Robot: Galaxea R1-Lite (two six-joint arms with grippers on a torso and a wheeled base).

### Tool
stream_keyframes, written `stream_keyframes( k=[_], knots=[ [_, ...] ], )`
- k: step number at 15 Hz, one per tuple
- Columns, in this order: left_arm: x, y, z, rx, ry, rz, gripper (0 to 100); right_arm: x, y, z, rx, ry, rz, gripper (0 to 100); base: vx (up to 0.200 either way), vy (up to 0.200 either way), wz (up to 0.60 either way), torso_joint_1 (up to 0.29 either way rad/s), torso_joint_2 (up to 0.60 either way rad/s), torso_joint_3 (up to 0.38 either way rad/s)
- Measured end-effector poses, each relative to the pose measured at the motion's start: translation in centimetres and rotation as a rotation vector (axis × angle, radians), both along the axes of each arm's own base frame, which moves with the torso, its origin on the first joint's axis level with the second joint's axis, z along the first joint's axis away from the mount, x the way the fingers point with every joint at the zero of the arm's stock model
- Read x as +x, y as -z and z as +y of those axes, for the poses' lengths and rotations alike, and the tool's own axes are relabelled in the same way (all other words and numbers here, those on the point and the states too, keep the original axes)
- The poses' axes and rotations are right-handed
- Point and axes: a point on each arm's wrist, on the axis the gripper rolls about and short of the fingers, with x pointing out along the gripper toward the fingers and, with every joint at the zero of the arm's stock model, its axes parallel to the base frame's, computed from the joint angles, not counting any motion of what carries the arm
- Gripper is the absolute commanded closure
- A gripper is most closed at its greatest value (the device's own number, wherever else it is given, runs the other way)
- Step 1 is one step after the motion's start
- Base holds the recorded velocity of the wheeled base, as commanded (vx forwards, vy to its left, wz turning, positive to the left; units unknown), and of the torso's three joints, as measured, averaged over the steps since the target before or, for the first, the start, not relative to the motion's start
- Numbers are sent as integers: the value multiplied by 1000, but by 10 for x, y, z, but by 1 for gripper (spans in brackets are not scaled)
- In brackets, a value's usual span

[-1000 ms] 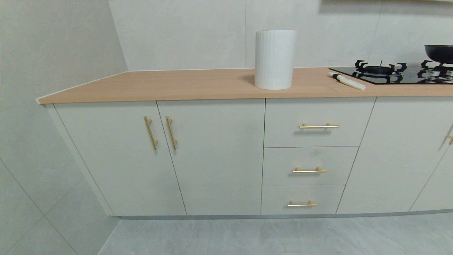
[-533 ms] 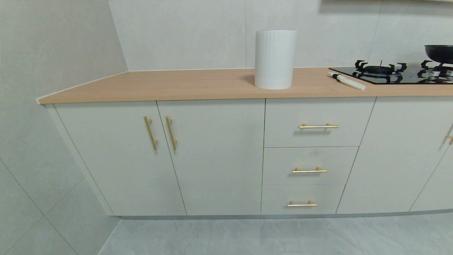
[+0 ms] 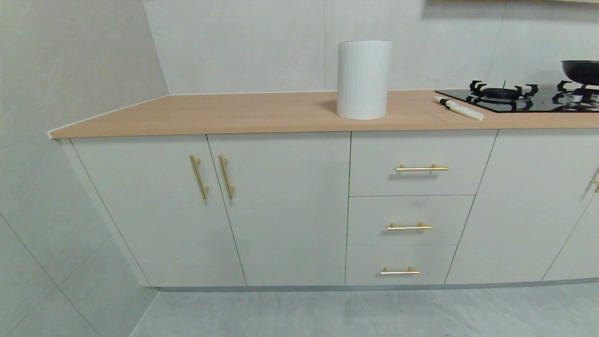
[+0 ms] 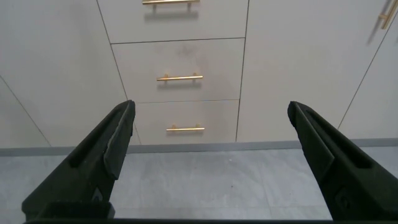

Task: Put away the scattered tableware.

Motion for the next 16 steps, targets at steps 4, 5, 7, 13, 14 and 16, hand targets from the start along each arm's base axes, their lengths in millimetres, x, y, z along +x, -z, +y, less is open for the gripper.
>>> stream_keyframes(
  k=[4,5,7,13,14,16],
  knots=[
    [0,0,0,0,0,0,0,0,0,0,0,0,0,0,200,0,0,5,0,1],
    [0,0,0,0,0,0,0,0,0,0,0,0,0,0,200,0,0,-2,2,7],
    [0,0,0,0,0,0,0,0,0,0,0,0,0,0,200,0,0,5,0,7],
    [0,0,0,0,0,-1,0,0,0,0,1,0,1,0,200,0,0,3,4,1],
    [0,0,0,0,0,-1,0,0,0,0,1,0,0,0,200,0,0,7,2,7],
    [0,0,0,0,0,0,0,0,0,0,1,0,0,0,200,0,0,2,2,2]
  ],
)
